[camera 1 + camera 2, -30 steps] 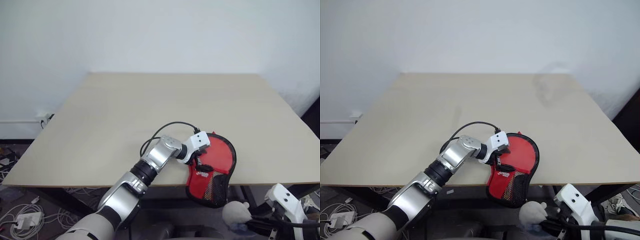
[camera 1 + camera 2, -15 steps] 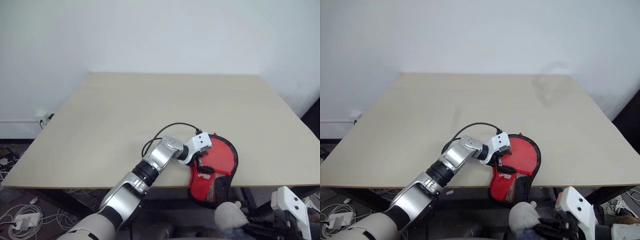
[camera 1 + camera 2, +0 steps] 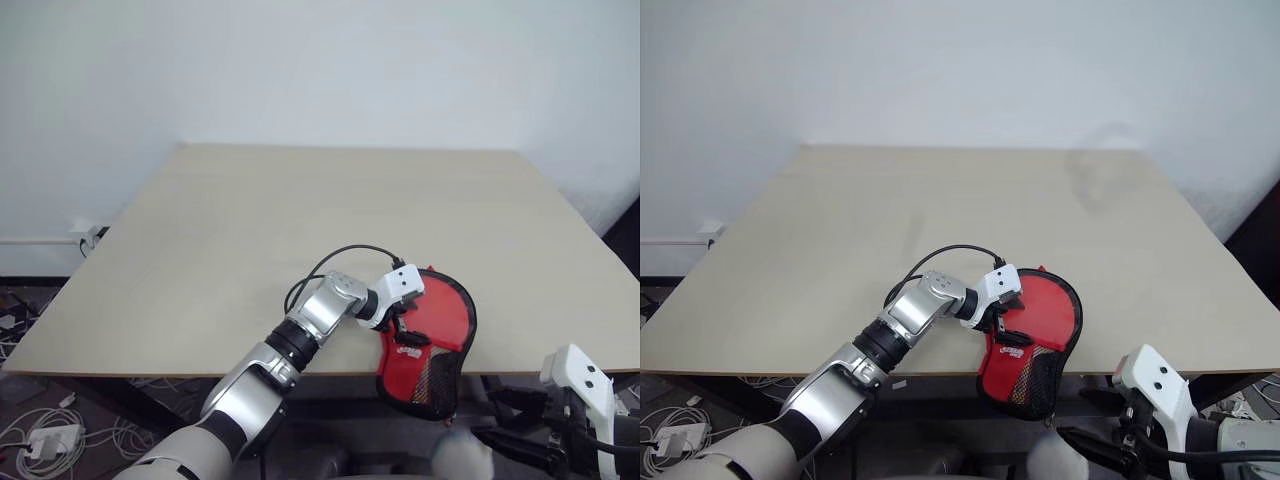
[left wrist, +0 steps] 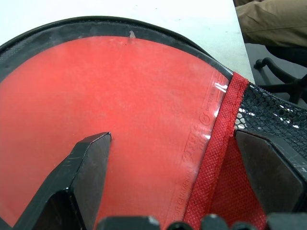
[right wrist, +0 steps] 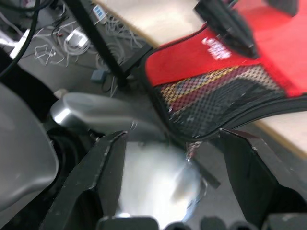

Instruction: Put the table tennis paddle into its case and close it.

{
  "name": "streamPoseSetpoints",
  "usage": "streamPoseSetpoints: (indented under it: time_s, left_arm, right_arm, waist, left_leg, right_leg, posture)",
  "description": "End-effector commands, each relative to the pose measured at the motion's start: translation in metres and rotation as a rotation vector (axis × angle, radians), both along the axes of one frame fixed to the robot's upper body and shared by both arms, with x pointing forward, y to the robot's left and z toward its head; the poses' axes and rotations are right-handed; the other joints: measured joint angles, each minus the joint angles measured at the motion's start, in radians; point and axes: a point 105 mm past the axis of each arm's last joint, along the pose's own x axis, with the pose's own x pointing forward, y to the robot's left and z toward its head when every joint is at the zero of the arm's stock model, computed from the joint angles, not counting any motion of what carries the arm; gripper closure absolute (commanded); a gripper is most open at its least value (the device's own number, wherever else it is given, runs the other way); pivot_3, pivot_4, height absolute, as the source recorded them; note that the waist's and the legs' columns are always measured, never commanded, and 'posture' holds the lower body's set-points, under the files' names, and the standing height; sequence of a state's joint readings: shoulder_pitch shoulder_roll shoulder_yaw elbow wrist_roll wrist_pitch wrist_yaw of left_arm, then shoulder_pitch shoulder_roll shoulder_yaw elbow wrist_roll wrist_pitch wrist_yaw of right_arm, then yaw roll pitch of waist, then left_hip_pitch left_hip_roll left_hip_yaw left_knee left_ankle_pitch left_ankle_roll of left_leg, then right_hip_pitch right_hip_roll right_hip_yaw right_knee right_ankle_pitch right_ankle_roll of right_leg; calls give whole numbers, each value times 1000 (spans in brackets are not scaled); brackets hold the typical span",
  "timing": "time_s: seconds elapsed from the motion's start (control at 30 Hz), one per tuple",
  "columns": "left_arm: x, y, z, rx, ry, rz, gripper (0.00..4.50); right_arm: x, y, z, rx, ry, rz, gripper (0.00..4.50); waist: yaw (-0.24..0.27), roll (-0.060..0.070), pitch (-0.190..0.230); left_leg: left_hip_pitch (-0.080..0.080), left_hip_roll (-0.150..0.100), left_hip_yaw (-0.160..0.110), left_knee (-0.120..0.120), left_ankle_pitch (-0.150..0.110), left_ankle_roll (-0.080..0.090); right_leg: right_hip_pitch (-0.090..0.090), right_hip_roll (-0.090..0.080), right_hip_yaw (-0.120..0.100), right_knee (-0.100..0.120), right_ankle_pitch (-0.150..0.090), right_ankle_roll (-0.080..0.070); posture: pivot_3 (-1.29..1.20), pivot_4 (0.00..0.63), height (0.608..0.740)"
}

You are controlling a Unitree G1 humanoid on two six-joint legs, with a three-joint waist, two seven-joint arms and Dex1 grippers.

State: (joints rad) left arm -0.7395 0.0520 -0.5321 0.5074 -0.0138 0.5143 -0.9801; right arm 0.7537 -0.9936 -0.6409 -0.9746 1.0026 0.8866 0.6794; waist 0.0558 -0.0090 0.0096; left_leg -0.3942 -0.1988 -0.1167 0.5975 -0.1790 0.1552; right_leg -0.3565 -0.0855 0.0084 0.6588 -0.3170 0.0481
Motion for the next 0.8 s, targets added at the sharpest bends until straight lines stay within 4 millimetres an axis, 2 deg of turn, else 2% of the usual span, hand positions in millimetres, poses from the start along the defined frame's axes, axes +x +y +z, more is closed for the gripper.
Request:
streamPoseSetpoints:
  time_s: [0.03,0.13,0.3,0.37,0.5,0.63,0.73,0.8]
  left_arm:
    - [-1,31,-42,157,98,84,144]
    - [-1,30,-39,132,90,79,144]
    - [8,28,-20,26,46,68,144]
    - [13,26,-6,-47,45,60,144]
    - [29,22,39,-257,90,91,144]
    - [38,34,67,-365,117,61,144]
    - [38,60,93,-438,167,-14,144]
    - [39,78,99,-428,164,-31,144]
  right_arm:
    - [14,-6,8,22,-54,-63,1305]
    - [36,-15,11,34,-112,-159,1305]
    - [73,-23,22,81,-230,-301,1305]
    - [89,-28,26,74,-295,-367,1305]
    - [124,-45,28,63,-405,-563,1305]
    - [149,-50,28,103,-471,-700,1305]
    - [177,-57,19,186,-508,-883,1305]
    - [187,-53,10,217,-498,-940,1305]
  waist:
    - [0,0,0]
    - [0,0,0]
    - [0,1,0]
    - [0,1,0]
    - [5,5,1]
    - [13,5,2]
    - [3,5,3]
    - [-9,6,3]
  left_leg:
    - [0,0,0,0,0,0]
    - [0,0,0,0,0,0]
    - [0,0,0,-1,0,0]
    - [0,0,0,-1,0,0]
    - [-5,-1,0,-3,0,-1]
    - [-18,-2,-2,-1,6,-9]
    - [-20,-3,-2,-1,6,-11]
    - [-19,-4,-1,-1,7,-13]
  right_leg:
    - [0,0,0,0,0,0]
    - [0,0,0,0,0,0]
    - [-2,0,0,0,2,-2]
    - [-4,0,0,0,3,-2]
    - [-14,1,1,1,8,-5]
    - [-27,3,3,3,12,-5]
    - [-30,3,5,2,12,-5]
    - [-29,4,6,2,12,-5]
  posture:
    - [0,0,740]
    - [0,0,740]
    - [0,0,740]
    - [0,0,740]
    - [0,0,740]
    - [0,0,740]
    - [0,0,740]
    - [0,0,740]
